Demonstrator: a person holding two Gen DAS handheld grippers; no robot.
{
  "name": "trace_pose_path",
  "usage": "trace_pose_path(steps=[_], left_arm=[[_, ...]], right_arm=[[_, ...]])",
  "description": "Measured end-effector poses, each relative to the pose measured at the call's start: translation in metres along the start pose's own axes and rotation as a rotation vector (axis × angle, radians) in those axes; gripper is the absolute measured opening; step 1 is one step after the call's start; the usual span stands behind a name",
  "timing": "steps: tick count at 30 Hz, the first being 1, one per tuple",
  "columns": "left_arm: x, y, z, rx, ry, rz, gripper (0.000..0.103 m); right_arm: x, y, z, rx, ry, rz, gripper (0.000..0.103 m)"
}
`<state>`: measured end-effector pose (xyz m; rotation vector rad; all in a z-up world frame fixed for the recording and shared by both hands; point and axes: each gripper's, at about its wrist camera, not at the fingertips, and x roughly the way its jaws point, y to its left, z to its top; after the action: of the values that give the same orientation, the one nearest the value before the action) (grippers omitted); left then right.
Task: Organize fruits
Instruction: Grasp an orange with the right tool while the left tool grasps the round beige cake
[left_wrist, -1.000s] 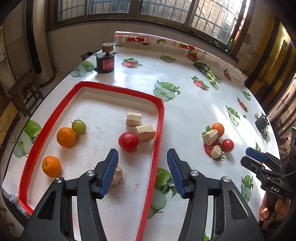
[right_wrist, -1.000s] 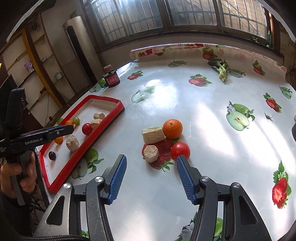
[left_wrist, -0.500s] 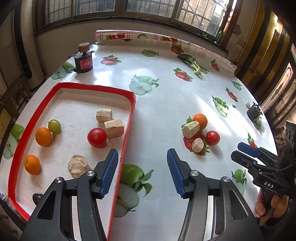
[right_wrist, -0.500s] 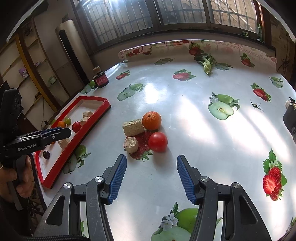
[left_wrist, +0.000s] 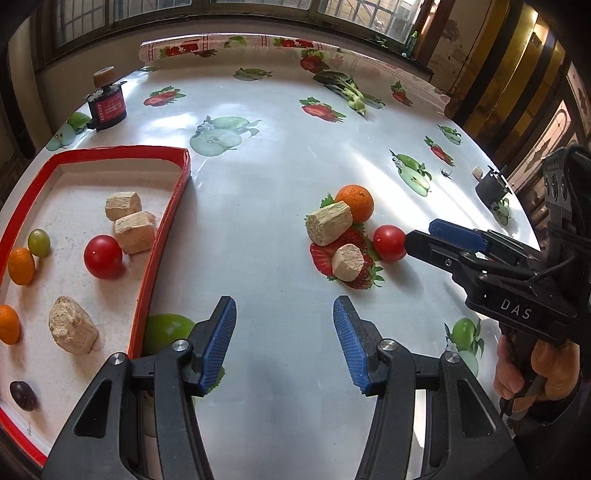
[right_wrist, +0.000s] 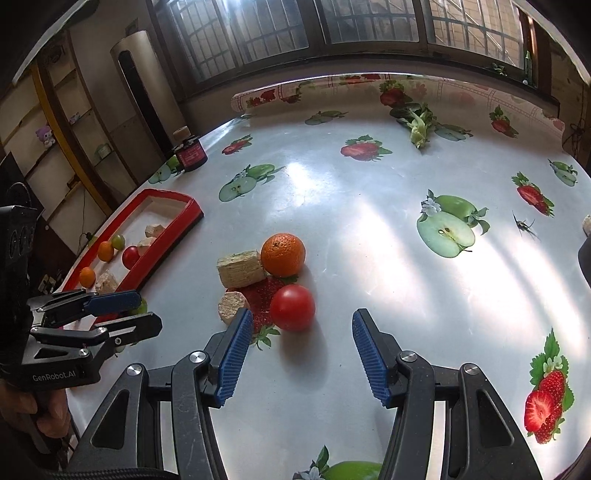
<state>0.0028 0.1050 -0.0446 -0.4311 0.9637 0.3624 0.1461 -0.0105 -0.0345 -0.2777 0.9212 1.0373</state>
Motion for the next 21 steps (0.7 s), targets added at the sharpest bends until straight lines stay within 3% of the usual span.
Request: trace_pose_path(steps=[14, 18, 20, 21], left_arm=[[0.039, -0.03, 0.014, 0.038, 0.023, -0.077, 0.053], [0.045, -0.033, 0.022, 0.047, 0.005, -0.088, 0.053], [0.048, -0.034, 0.024, 0.057, -0.005, -0.075, 0.045], [0.048, -0.034, 0.025, 0.063, -0.007, -0.066, 0.031]], right_arm=[[0.061, 0.005, 0.04, 0.002, 0.063, 0.098, 0.047], [0.063, 0.001, 0.043, 0.024, 0.061, 0.118, 0.036], [0.063, 0.0, 0.044, 0.024, 0.062, 0.118, 0.036], [0.063, 0.0, 0.044, 0.024, 0.062, 0.12, 0.036]])
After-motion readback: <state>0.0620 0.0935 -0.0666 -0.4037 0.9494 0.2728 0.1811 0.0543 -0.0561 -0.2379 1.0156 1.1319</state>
